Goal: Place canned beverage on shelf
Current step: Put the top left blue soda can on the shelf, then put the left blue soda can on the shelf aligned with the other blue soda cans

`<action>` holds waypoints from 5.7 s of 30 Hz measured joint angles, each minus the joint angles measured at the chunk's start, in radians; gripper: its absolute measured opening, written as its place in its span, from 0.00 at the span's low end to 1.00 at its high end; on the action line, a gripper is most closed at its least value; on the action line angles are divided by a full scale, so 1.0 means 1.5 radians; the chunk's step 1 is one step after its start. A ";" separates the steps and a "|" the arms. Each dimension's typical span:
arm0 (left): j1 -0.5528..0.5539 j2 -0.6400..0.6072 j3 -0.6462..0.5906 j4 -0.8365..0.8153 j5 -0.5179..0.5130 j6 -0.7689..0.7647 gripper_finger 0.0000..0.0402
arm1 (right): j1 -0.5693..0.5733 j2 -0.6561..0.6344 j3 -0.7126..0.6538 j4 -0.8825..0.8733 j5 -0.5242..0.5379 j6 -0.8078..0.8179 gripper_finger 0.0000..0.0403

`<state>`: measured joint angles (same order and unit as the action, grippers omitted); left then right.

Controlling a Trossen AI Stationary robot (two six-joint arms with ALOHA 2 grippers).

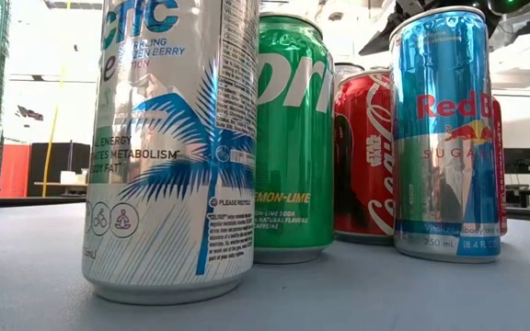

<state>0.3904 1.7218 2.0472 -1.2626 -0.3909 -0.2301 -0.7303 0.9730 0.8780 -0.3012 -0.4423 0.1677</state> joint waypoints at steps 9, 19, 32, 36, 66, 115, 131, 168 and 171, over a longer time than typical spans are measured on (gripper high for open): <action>-0.001 0.000 0.000 0.028 -0.026 -0.069 0.57 | 0.000 0.000 0.000 0.000 0.000 -0.005 0.90; -0.004 0.022 -0.003 0.037 -0.021 -0.062 0.57 | 0.000 0.000 0.000 0.000 0.000 -0.007 0.90; 0.002 0.031 -0.004 0.027 -0.024 -0.044 0.57 | 0.000 0.000 0.000 0.000 0.000 -0.007 0.90; 0.003 0.031 -0.005 0.027 -0.030 -0.035 0.57 | 0.000 0.000 0.000 0.000 0.000 -0.006 0.90; 0.012 0.031 -0.004 0.035 -0.010 0.043 0.63 | 0.000 0.000 0.000 0.000 -0.001 -0.005 0.90; -0.120 0.012 0.048 -0.083 0.048 0.209 0.03 | 0.000 0.000 0.000 -0.009 -0.003 -0.012 0.90; -0.060 -0.034 -0.146 0.080 0.084 0.313 0.00 | 0.000 0.000 0.000 -0.008 -0.003 -0.014 0.90; 0.034 -0.042 -0.231 0.178 0.079 0.331 0.00 | 0.000 0.000 0.000 -0.008 0.000 -0.011 0.90; 0.029 -0.042 -0.231 0.176 0.081 0.322 0.00 | 0.000 0.000 0.000 -0.008 -0.001 -0.011 0.90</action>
<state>0.4338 1.6582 1.7008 -0.9988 -0.2693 0.2529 -0.7303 0.9733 0.8780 -0.3130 -0.4431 0.1505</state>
